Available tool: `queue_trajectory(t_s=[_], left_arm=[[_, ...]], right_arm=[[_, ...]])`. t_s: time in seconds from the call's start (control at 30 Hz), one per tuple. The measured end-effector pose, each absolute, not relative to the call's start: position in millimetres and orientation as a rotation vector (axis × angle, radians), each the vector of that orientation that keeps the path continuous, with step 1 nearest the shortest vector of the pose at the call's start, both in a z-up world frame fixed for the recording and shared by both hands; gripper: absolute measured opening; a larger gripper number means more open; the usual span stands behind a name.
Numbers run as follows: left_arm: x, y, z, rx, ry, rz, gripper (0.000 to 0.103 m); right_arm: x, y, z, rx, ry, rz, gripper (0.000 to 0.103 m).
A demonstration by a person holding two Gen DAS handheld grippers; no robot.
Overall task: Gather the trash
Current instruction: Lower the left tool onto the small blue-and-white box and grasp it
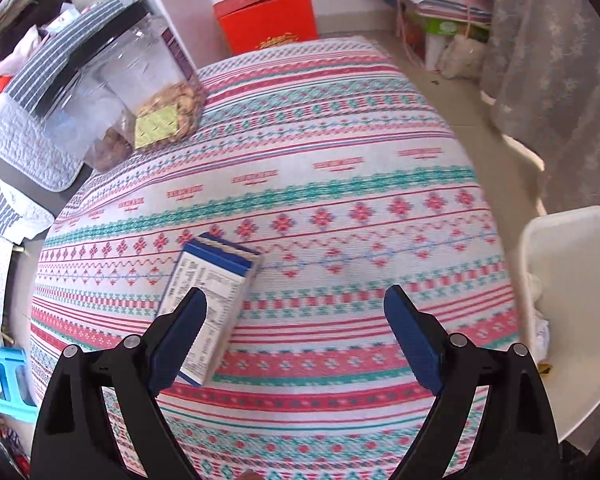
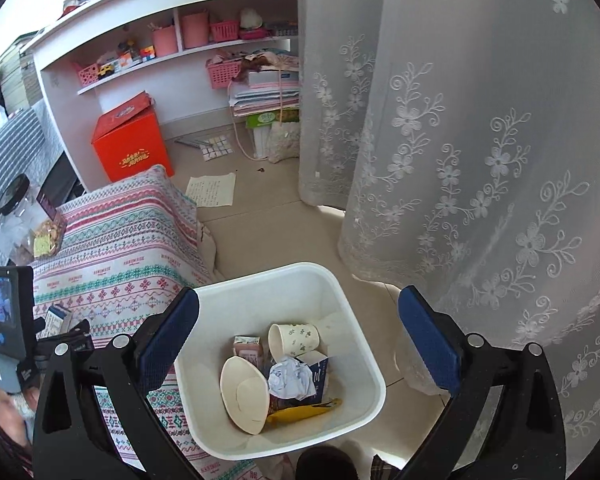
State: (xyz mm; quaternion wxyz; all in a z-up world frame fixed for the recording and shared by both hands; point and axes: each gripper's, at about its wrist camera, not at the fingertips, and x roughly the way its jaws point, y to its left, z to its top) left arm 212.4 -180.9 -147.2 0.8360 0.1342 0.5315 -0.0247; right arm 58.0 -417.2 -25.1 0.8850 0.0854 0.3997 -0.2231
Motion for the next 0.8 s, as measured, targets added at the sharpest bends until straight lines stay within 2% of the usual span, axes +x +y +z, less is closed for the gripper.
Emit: queue_trajectory(t_s=[0.37, 0.43, 0.6, 0.8], left_arm=[[238, -119, -176, 0.219, 1.220, -0.052, 0.088], [239, -113, -176, 0.194, 1.225, -0.066, 0.085], [235, -100, -174, 0.154, 1.235, -0.107, 0.065], [218, -67, -172, 0.119, 1.218, -0.072, 0.060]], right_arm=[[86, -373, -32, 0.132, 0.870, -0.383, 0.096], [91, -364, -33, 0.122, 0.875, -0.369, 0.096], [103, -341, -36, 0.096, 0.889, -0.325, 0.096], [112, -310, -39, 0.080, 0.899, -0.262, 0.096]])
